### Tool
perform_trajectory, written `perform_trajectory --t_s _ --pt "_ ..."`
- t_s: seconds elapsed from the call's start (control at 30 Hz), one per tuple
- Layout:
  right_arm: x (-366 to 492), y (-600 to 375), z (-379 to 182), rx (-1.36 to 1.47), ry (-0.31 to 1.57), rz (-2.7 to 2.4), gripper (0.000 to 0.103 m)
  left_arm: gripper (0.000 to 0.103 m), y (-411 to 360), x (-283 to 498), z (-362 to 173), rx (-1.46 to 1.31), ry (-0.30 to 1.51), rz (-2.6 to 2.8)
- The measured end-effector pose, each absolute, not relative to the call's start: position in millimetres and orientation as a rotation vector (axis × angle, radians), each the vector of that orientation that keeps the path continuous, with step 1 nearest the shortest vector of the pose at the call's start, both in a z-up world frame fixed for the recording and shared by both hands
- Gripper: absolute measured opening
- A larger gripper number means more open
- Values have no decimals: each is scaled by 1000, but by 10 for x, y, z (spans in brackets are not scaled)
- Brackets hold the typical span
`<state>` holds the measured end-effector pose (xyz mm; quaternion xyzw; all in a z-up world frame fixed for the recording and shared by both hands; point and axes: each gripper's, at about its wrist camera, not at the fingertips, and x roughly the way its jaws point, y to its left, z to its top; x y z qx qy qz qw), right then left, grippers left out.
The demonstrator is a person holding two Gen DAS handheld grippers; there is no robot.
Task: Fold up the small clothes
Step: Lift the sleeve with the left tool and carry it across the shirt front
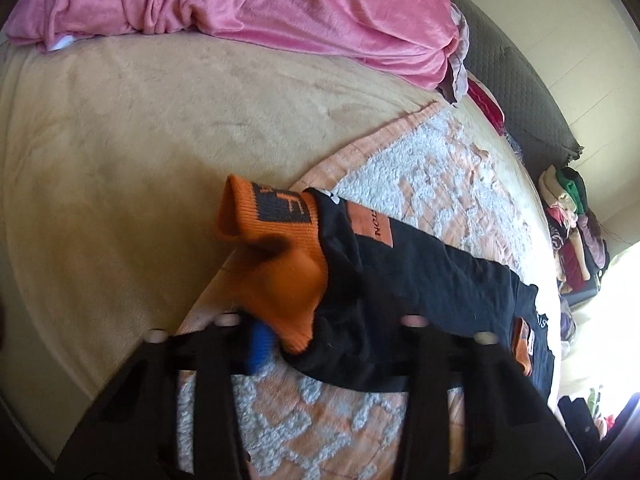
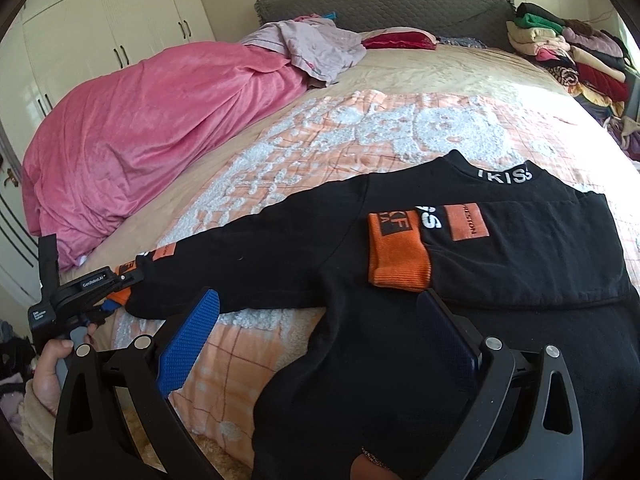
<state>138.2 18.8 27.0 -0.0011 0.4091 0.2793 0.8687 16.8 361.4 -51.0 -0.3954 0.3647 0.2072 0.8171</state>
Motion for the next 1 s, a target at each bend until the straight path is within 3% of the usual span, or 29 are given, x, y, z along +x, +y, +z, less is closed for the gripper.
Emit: perform_trajectory --t_s 0.17,1.0 --pt "1368 53 292 22 850 573 98 8 3604 150 -429 -848 743 431" --pt "1376 -839 393 181 845 460 98 6 2845 341 443 -663 635 280"
